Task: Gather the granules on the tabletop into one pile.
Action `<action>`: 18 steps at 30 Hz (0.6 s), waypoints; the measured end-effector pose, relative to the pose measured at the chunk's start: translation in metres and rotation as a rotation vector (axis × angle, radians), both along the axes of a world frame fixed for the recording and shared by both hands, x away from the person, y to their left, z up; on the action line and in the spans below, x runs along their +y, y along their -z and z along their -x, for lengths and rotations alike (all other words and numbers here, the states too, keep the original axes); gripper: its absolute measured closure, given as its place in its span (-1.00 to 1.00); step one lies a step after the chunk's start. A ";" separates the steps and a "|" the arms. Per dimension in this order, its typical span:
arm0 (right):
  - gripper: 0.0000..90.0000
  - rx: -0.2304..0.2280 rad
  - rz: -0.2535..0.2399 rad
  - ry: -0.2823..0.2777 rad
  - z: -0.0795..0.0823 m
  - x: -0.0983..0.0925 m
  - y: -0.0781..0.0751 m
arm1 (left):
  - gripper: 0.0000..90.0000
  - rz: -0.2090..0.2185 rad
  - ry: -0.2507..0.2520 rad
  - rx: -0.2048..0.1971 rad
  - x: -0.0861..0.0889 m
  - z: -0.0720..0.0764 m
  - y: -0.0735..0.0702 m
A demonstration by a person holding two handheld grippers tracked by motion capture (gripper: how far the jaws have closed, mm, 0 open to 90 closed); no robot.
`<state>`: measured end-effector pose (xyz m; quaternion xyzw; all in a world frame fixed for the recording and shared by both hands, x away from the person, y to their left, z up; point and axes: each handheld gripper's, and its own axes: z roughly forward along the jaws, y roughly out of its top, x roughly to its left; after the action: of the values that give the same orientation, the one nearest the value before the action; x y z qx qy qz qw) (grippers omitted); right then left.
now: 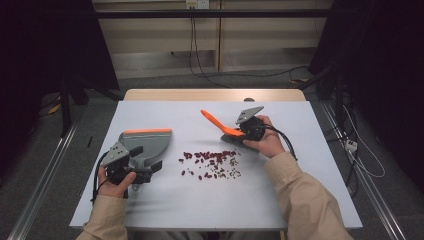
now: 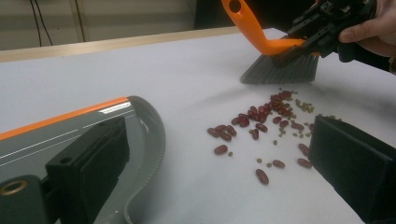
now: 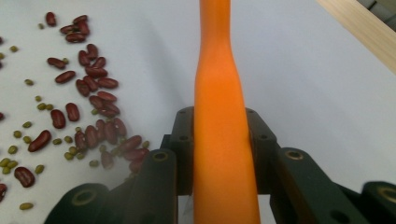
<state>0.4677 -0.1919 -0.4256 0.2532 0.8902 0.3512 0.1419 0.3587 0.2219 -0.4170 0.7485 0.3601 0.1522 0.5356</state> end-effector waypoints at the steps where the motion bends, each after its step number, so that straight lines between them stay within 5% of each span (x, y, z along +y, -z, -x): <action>1: 0.47 0.001 0.020 0.014 0.000 -0.001 -0.001 | -0.89 0.001 0.000 0.000 0.000 0.000 0.000; 6: 0.45 0.043 0.055 0.087 0.004 -0.004 -0.003 | -0.89 -0.001 -0.001 -0.001 0.000 0.000 0.000; 11: 0.47 0.104 0.036 0.157 0.008 -0.009 -0.009 | -0.89 -0.002 -0.002 -0.001 0.000 0.000 0.000; 18: 0.57 0.089 0.049 0.142 0.015 -0.005 -0.010 | -0.89 -0.006 0.000 -0.005 -0.001 0.001 0.000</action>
<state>0.4528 -0.1969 -0.4160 0.3275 0.8836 0.3069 0.1331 0.3580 0.2211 -0.4168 0.7498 0.3583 0.1550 0.5343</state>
